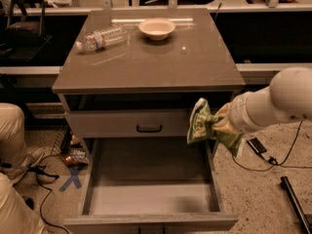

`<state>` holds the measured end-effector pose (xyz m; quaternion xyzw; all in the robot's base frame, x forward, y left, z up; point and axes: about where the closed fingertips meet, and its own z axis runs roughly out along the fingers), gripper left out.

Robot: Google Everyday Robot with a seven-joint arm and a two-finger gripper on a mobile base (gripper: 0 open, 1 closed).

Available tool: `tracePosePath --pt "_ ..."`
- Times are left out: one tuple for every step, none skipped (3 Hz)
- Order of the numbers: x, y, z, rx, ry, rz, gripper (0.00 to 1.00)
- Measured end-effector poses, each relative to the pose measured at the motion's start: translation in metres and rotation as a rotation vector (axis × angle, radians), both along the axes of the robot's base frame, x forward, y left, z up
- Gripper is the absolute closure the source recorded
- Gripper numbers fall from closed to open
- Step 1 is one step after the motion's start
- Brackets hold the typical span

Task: Pick green jalapeno chip bag from middle drawer and place on counter

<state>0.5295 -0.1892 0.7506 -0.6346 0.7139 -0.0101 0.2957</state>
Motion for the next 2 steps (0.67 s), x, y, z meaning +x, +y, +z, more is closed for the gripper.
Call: tracePosePath --pt "-0.001 -0.004 0.063 -0.029 -0.091 -0.021 1.0" --pt "0.003 0.0 0.12 -0.059 -0.173 -0.02 1.0"
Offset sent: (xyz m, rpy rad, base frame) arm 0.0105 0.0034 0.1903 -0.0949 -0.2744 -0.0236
